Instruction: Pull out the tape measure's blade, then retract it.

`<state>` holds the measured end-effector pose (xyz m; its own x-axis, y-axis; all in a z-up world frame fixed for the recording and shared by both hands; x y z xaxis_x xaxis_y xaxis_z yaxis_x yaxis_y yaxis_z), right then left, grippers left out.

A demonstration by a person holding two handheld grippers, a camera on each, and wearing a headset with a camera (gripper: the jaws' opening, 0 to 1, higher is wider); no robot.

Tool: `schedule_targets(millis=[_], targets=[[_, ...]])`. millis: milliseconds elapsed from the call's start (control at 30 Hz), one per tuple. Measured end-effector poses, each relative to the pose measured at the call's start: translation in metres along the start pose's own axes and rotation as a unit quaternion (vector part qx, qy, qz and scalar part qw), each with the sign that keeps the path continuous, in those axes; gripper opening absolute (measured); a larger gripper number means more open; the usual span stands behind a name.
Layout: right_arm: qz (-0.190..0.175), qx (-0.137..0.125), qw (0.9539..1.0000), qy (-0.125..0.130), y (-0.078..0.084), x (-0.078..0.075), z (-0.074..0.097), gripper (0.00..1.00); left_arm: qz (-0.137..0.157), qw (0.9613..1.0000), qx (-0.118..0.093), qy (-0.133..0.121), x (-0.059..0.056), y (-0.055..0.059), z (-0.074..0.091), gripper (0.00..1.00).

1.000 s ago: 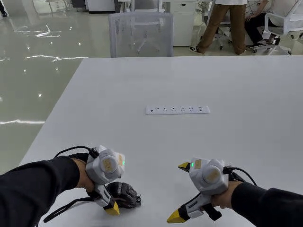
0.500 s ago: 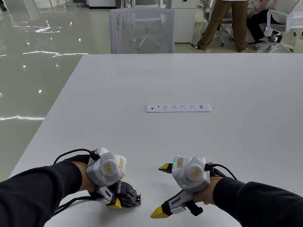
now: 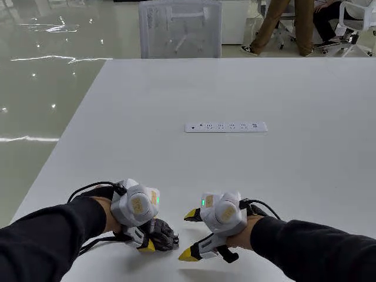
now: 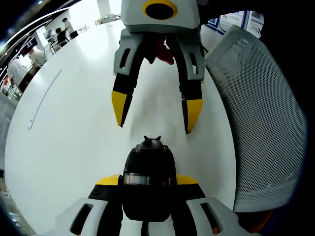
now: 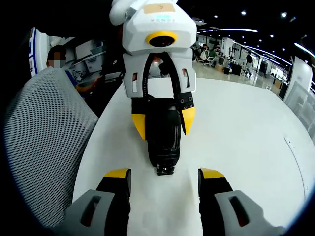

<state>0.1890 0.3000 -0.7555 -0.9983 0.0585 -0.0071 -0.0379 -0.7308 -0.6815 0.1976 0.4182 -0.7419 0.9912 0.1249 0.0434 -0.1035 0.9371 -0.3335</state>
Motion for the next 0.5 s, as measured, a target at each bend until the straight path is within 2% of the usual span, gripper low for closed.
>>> schedule_targets(millis=[133, 233, 333, 433, 500], targets=[[0.029, 0.009, 0.9995, 0.002, -0.006, 0.003, -0.007, 0.43, 0.001, 1.0000, 0.001, 0.003, 0.000, 0.000, 0.000, 0.34], [0.027, 0.014, 0.9995, 0.000, -0.006, 0.002, -0.011, 0.37, 0.001, 1.0000, -0.002, 0.003, 0.000, 0.000, 0.000, 0.34], [0.006, 0.026, 0.9996, -0.002, -0.004, -0.001, -0.013, 0.34, -0.003, 1.0000, 0.000, 0.003, 0.000, -0.001, 0.000, 0.34], [0.004, 0.030, 0.9995, -0.006, -0.002, -0.003, -0.015, 0.27, -0.003, 1.0000, 0.000, 0.003, 0.000, 0.000, 0.000, 0.34], [0.009, 0.038, 0.9992, 0.002, 0.000, -0.004, -0.018, 0.26, -0.003, 1.0000, 0.000, 0.004, 0.000, 0.000, 0.000, 0.34]])
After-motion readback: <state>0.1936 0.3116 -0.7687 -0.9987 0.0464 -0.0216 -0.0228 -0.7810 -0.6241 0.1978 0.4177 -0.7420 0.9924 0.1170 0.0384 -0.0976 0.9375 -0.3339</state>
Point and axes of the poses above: the centre of the closed fingertips' face, and the gripper's own axes: z roughly backward along the fingers, x roughly to its left, y roughly out of its underside, the point moved 7 cm from there along z, roughly backward along the fingers, and after that the axes turned 5 degrees about x, right-handed, at the moved point
